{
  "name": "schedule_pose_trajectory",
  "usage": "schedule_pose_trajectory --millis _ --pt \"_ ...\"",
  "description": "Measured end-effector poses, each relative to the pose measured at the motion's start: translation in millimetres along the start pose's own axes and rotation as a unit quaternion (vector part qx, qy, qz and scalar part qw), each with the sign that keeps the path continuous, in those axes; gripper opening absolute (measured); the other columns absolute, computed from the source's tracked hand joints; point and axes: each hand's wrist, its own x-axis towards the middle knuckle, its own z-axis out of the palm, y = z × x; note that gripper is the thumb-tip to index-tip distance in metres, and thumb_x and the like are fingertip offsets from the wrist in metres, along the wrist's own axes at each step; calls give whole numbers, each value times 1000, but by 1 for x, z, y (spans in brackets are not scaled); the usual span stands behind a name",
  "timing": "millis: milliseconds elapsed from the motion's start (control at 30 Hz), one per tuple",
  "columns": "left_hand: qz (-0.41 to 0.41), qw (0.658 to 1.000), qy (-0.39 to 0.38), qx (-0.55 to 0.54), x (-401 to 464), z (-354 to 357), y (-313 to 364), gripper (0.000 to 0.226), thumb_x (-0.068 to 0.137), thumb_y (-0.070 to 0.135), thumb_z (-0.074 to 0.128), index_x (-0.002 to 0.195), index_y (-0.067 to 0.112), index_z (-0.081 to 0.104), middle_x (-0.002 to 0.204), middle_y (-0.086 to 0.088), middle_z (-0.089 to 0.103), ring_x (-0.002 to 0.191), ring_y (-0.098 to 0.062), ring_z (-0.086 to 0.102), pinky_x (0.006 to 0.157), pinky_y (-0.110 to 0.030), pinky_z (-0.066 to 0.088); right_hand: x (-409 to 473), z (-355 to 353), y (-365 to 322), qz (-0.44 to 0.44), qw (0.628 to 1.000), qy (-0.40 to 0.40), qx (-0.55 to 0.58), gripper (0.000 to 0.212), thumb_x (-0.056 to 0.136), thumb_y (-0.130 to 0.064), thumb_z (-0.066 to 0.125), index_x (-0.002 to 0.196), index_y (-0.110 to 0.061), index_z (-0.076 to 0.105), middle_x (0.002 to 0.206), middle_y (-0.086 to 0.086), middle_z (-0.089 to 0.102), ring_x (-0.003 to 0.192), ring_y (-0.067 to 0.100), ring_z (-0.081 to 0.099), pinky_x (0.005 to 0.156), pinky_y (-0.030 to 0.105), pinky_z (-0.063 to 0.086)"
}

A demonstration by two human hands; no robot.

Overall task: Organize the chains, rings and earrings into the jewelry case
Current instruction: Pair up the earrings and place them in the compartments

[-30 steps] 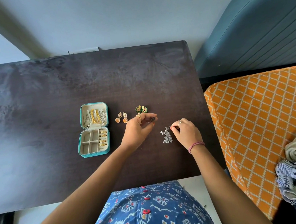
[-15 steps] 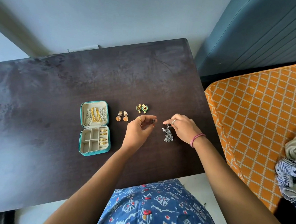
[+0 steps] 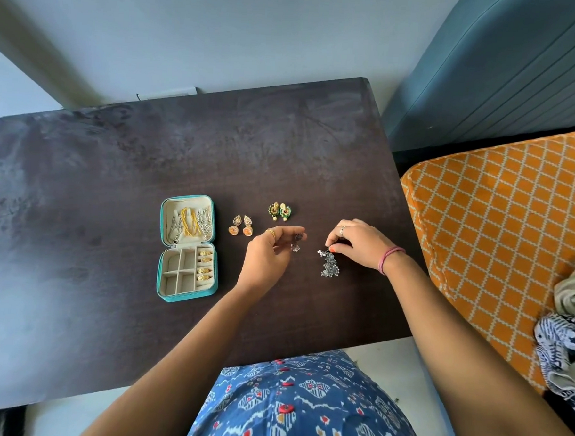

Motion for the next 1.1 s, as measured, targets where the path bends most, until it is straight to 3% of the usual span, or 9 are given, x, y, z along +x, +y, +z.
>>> schedule_pose_trajectory --millis 133,267,400,467,633,800,933,1100 --pt "-4 1000 6 -17 -1 -4 1 53 81 -17 44 103 26 65 93 15 70 95 8 65 91 -15 49 -9 0 2 17 990 59 128 13 91 -23 61 103 -23 67 100 -8 65 101 9 56 92 33 47" --pt "-16 998 4 -66 -3 -12 8 53 82 -14 43 99 31 64 94 18 71 90 7 65 76 -18 50 -17 -8 -14 -8 966 127 226 15 91 -19 63 104 -17 68 107 -12 69 99 2 61 91 31 50" --pt "-10 988 -5 -152 -6 -28 19 40 85 -7 52 99 28 67 97 10 73 98 -3 66 87 -32 51 -21 -25 -43 -25 916 179 357 9 91 -11 61 97 -4 64 106 -5 72 92 14 69 87 32 54" --pt "10 982 -6 -190 -8 -41 29 28 87 -1 62 100 23 68 98 5 74 98 -8 67 91 -27 49 -23 -36 -62 -38 881 200 427 5 91 -5 59 94 -1 62 105 1 72 100 17 68 86 26 54" --pt "62 974 5 -218 -6 -79 62 15 90 7 63 102 15 68 92 8 74 89 -1 67 77 -12 48 -29 -72 -116 -89 822 247 505 7 89 -3 62 93 -6 67 97 5 74 99 17 69 85 22 51" --pt "124 970 10 -211 -4 -125 100 16 90 11 63 105 15 68 95 2 75 91 -6 66 82 -17 48 -29 -111 -169 -96 786 239 562 11 87 -11 65 94 -13 73 91 9 75 92 12 68 83 22 48" --pt "160 954 8 -253 -6 -157 133 16 86 9 64 102 11 69 89 1 75 88 -9 64 79 -17 48 -30 -139 -204 -89 760 190 615 19 69 -29 75 86 -20 77 93 3 75 97 17 67 85 31 45" --pt "164 941 -7 -294 -15 -192 169 18 90 7 59 90 18 73 89 1 76 98 -14 63 84 -21 46 -36 -168 -241 -116 716 158 670 11 73 -22 69 82 -19 76 88 1 74 82 12 65 78 28 47"
